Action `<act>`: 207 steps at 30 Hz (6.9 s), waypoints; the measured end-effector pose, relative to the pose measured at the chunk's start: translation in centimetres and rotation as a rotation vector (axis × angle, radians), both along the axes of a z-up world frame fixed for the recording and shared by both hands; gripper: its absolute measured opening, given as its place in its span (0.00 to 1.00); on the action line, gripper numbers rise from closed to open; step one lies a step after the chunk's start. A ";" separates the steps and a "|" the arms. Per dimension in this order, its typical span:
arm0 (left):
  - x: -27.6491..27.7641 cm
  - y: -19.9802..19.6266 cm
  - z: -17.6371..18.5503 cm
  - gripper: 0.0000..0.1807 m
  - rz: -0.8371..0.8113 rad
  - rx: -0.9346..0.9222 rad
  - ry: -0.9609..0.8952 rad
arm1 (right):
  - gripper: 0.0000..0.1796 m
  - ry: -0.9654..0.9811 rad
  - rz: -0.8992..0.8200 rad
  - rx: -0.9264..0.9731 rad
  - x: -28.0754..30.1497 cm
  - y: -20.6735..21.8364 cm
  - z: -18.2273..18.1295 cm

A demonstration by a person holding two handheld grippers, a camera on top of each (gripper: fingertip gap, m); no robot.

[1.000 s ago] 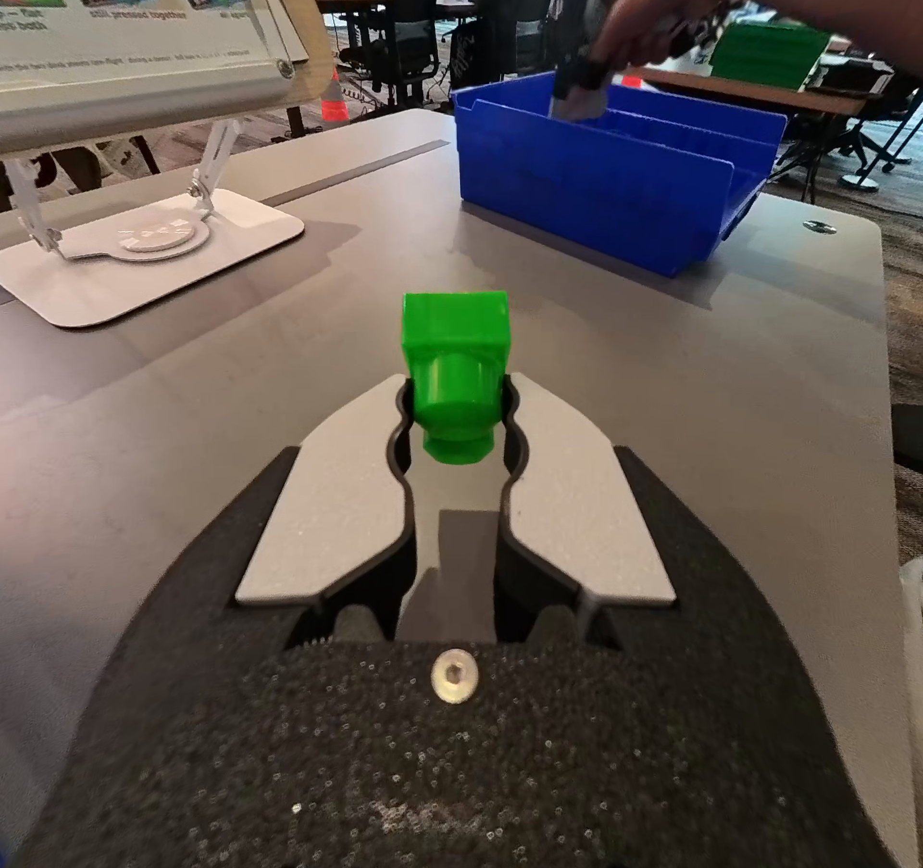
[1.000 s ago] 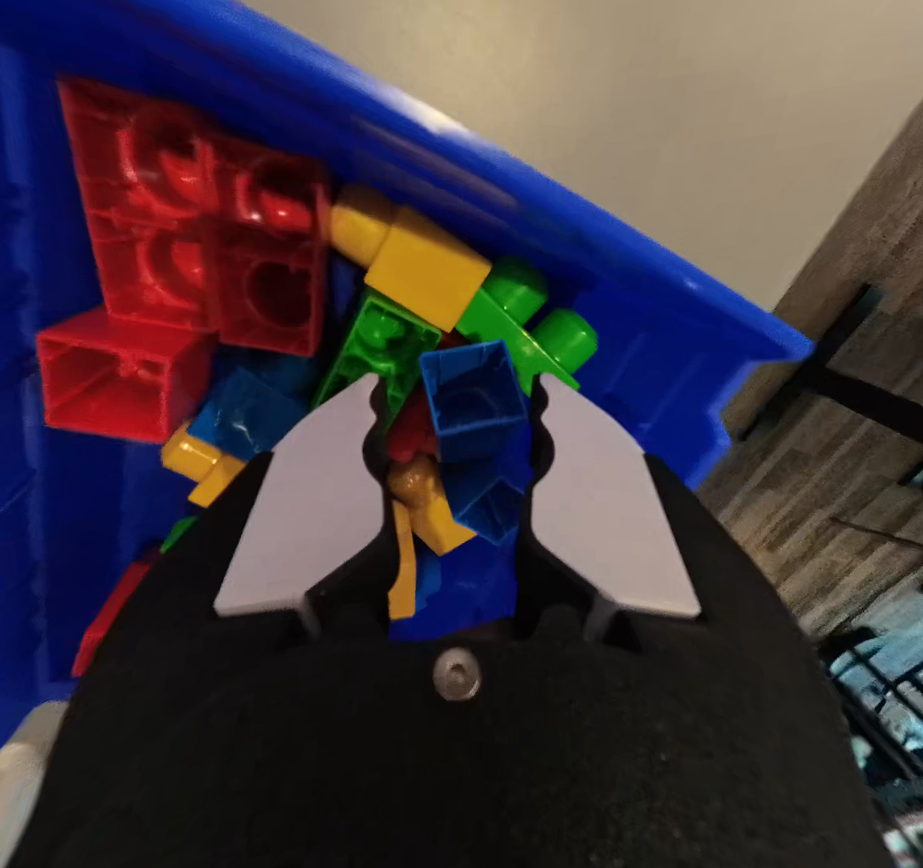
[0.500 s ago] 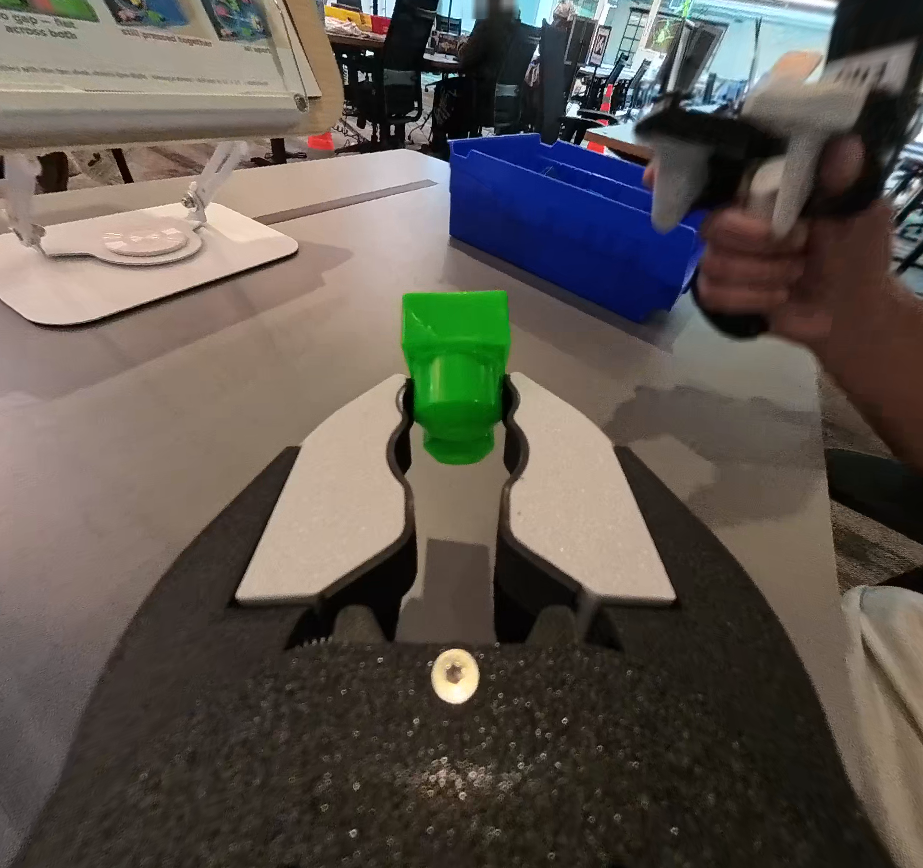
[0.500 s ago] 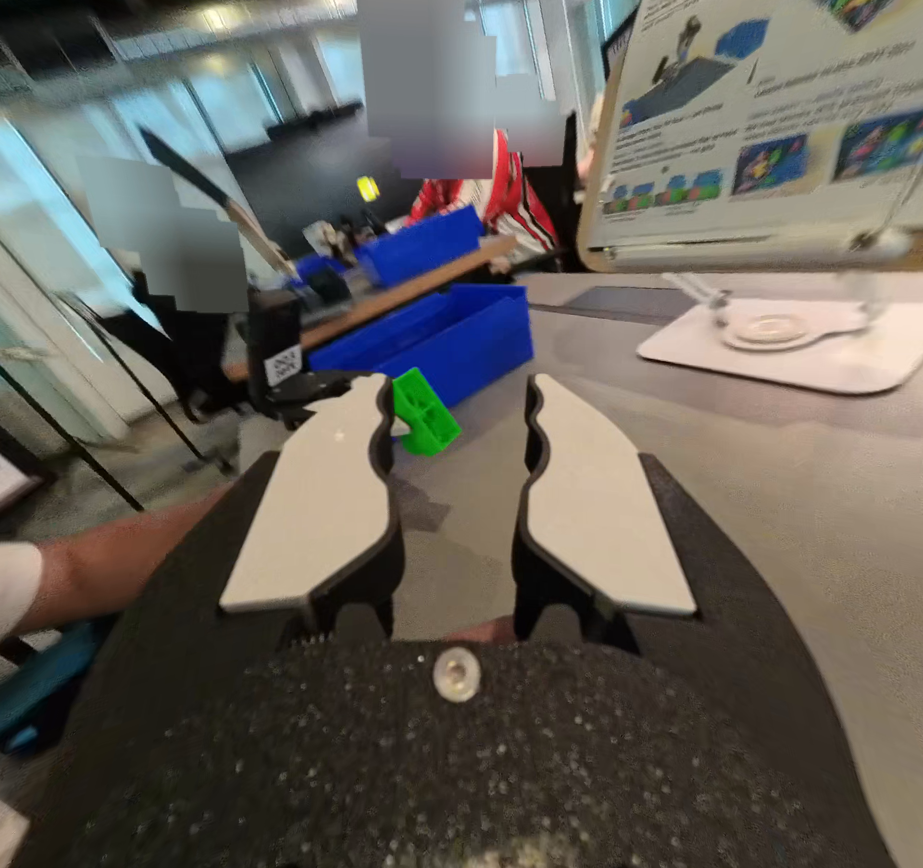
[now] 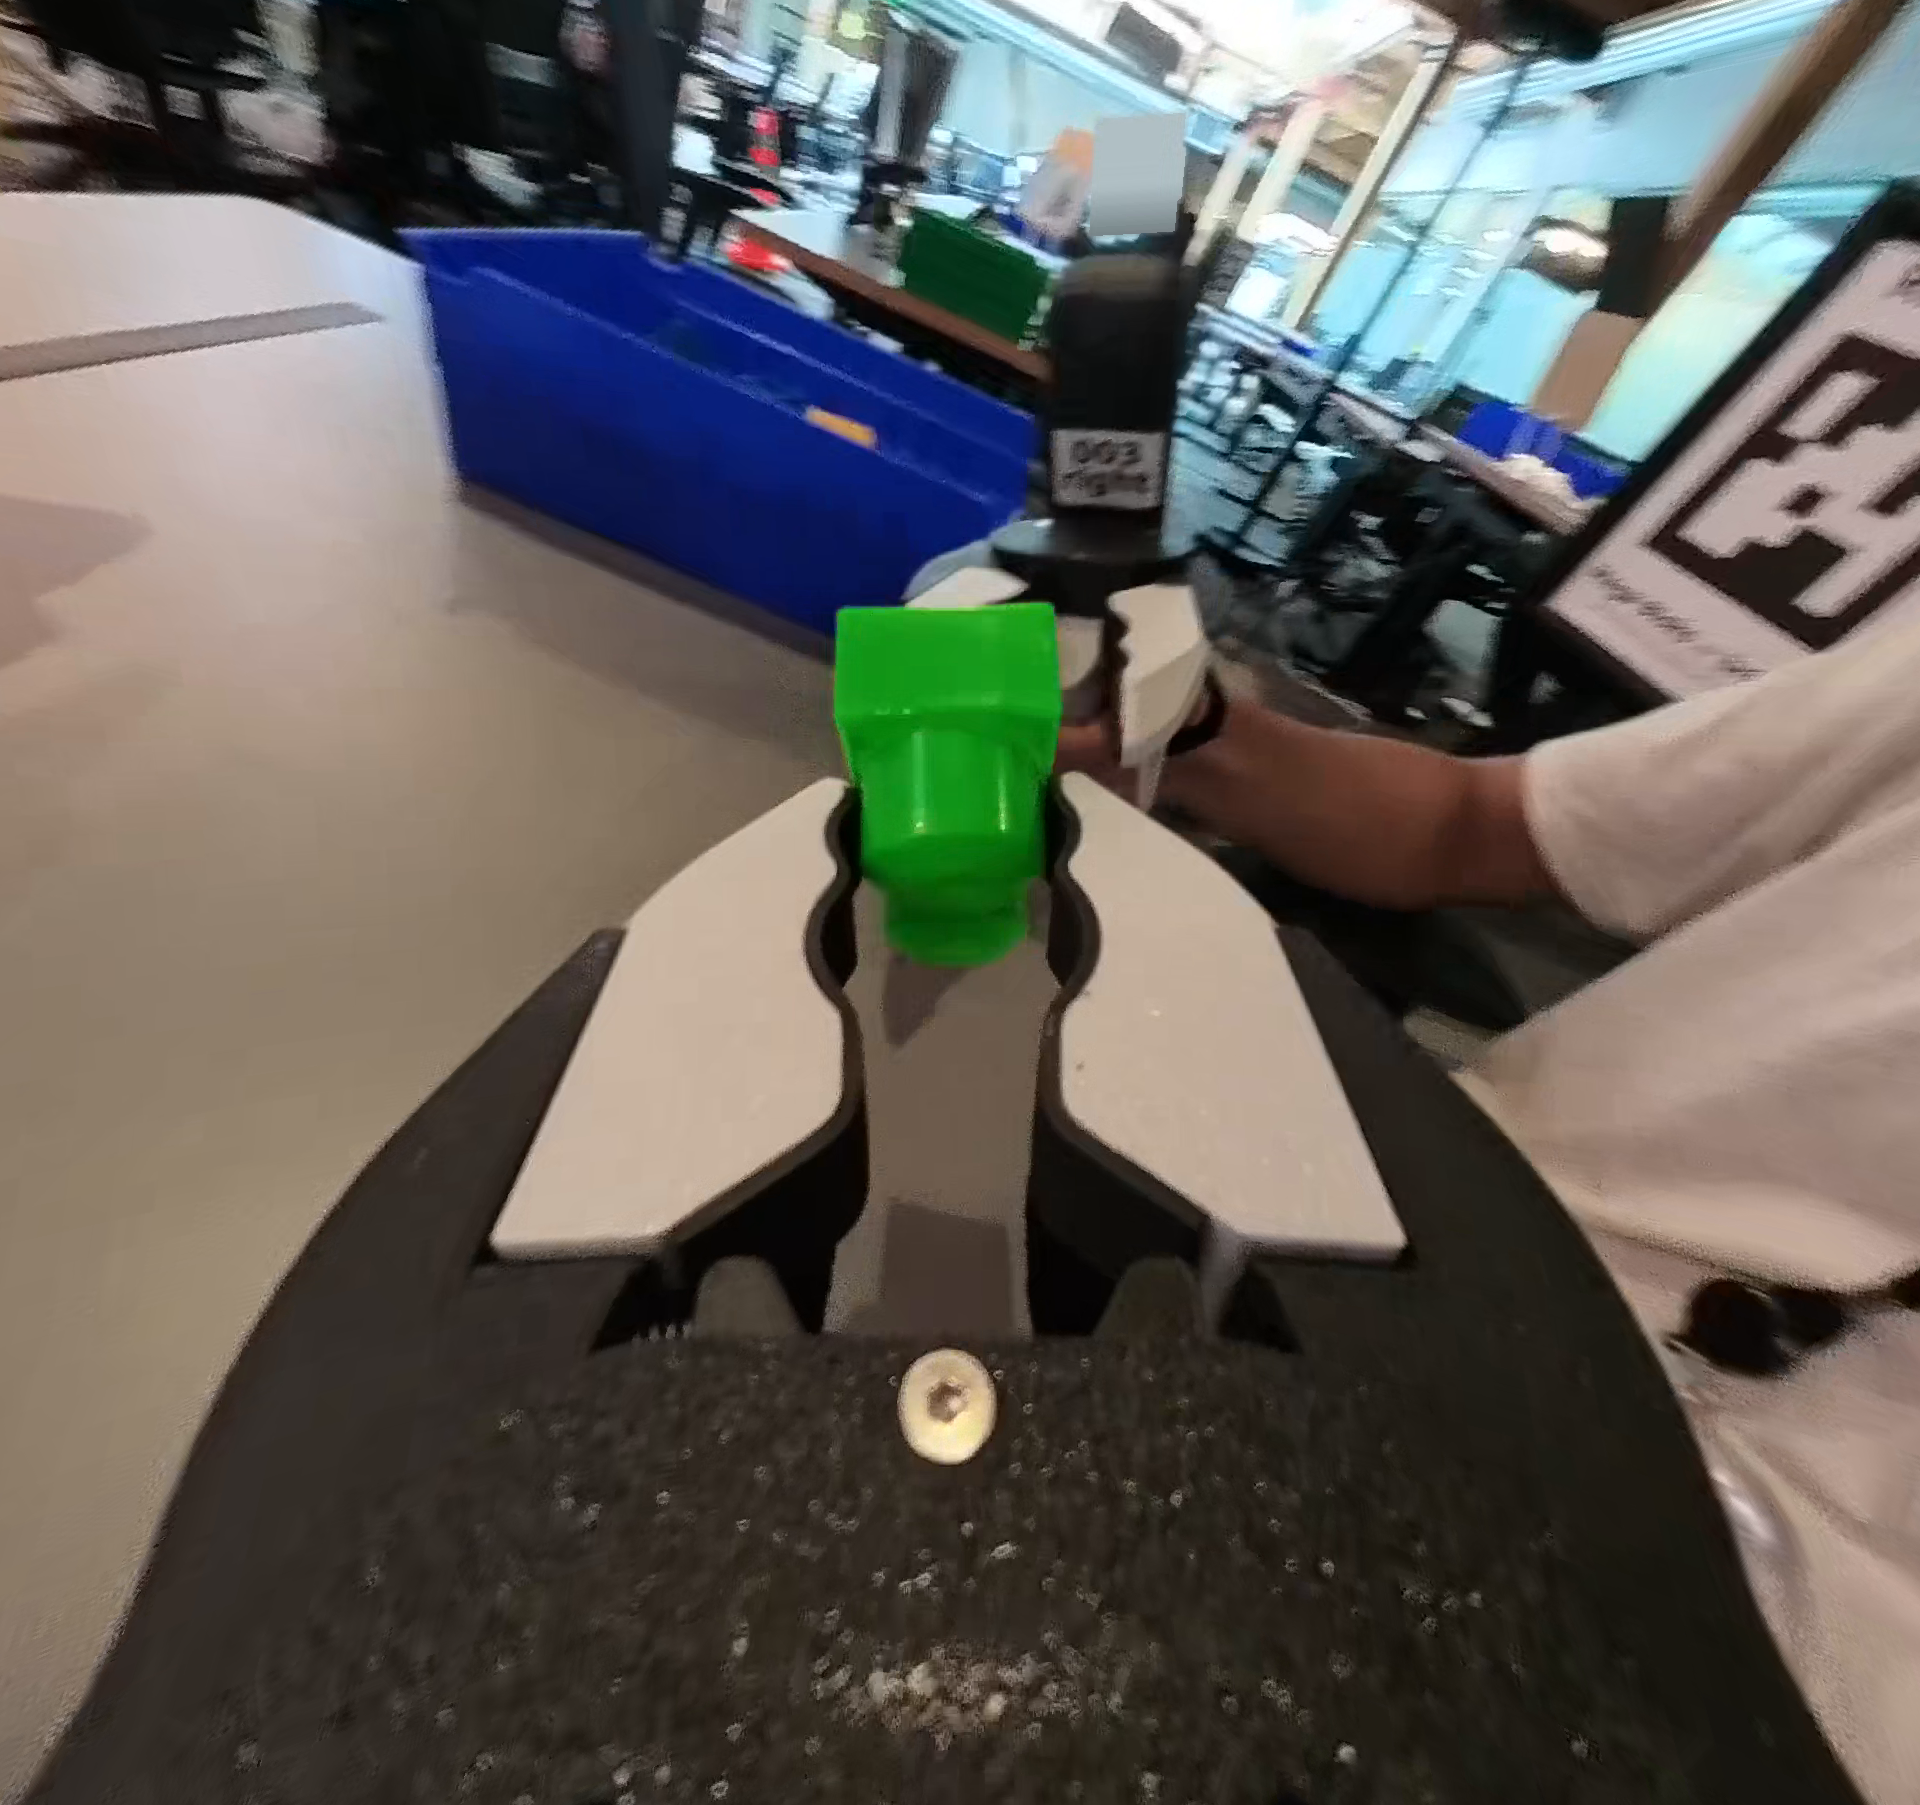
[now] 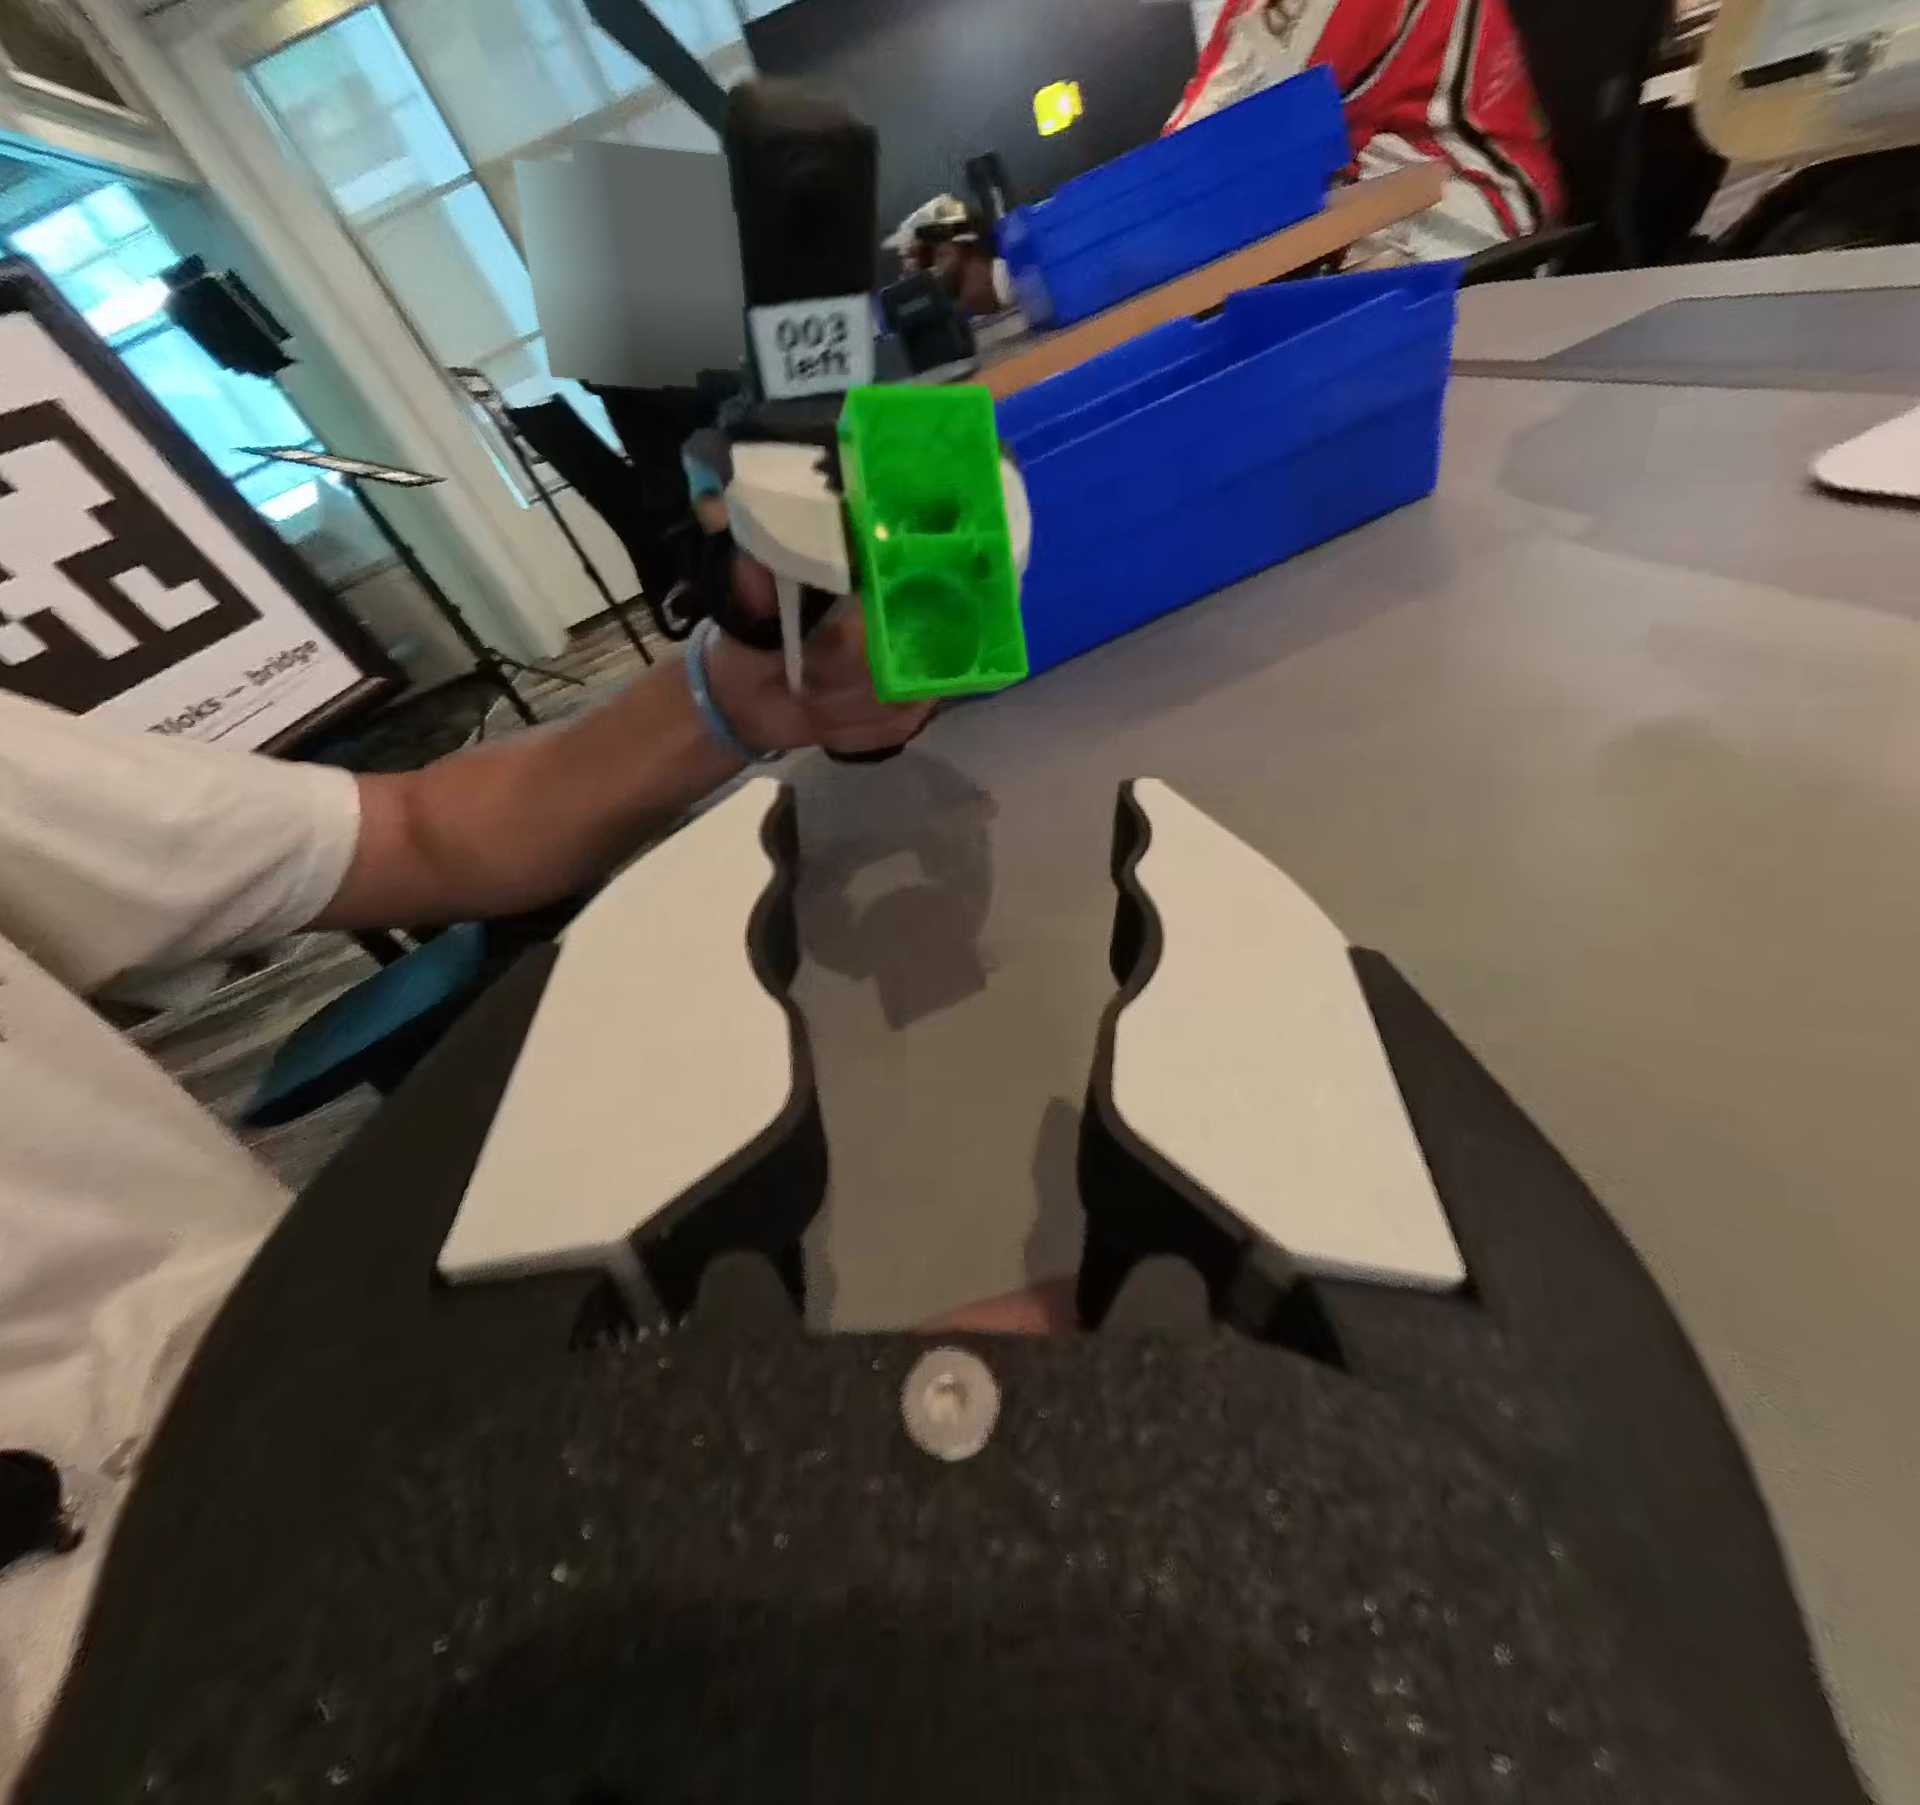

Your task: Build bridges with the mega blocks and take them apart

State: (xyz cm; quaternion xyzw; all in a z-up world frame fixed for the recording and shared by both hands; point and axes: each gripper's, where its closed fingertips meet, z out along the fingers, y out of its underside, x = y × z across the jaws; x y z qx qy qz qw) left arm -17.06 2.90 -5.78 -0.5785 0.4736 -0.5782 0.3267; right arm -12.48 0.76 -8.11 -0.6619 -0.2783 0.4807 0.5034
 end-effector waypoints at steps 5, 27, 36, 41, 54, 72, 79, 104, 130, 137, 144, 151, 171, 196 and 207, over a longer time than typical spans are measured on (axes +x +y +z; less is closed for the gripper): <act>2.6 -1.3 0.6 0.18 -0.167 0.019 0.125 | 0.36 -0.009 0.044 -0.002 -1.2 -0.5 0.0; 2.4 0.0 0.9 0.38 0.088 0.097 0.111 | 0.20 -0.051 0.000 0.061 -0.3 0.0 0.1; -6.7 6.4 -2.4 0.35 0.917 0.383 0.181 | 0.20 -0.143 -0.157 0.082 0.7 1.6 -1.1; -6.3 6.2 -4.0 0.32 0.908 0.373 0.216 | 0.20 -0.145 -0.183 0.072 1.1 2.1 -1.2; -5.1 5.9 -4.7 0.33 0.849 0.387 0.220 | 0.21 -0.431 -0.791 -0.021 23.4 8.4 9.1; -5.2 5.8 -5.1 0.34 0.828 0.389 0.240 | 0.21 -0.603 -0.470 -1.112 33.9 13.0 -4.6; -4.9 5.7 -5.4 0.34 0.818 0.408 0.262 | 0.21 -0.633 -0.454 -1.205 34.2 11.7 -6.7; -5.5 6.4 -4.9 0.35 0.860 0.354 0.232 | 0.30 -0.474 -0.541 0.069 3.4 5.1 0.1; -17.6 21.1 5.9 0.32 1.096 -0.019 0.716 | 0.26 -0.417 -0.540 0.160 1.9 5.1 -2.8; -19.7 26.6 -3.5 0.34 1.020 -0.346 1.020 | 0.27 -0.405 -0.520 0.129 2.0 5.0 -3.1; -19.5 28.6 -6.9 0.33 1.002 -0.439 1.105 | 0.27 -0.379 -0.522 0.094 2.7 5.1 -3.2; -19.7 28.6 -9.2 0.19 0.938 -0.422 1.179 | 0.27 -0.372 -0.515 0.074 2.8 5.1 -3.4; -11.0 16.4 9.9 0.19 0.613 0.170 0.300 | 0.26 -0.352 -0.505 0.101 2.7 5.1 -2.8; 1.7 1.2 3.9 0.19 -0.057 -0.043 -0.207 | 0.42 0.409 0.030 0.089 0.3 4.0 7.5; 1.5 1.5 3.8 0.19 -0.026 -0.045 -0.242 | 0.19 0.308 0.071 0.106 -1.8 4.4 6.6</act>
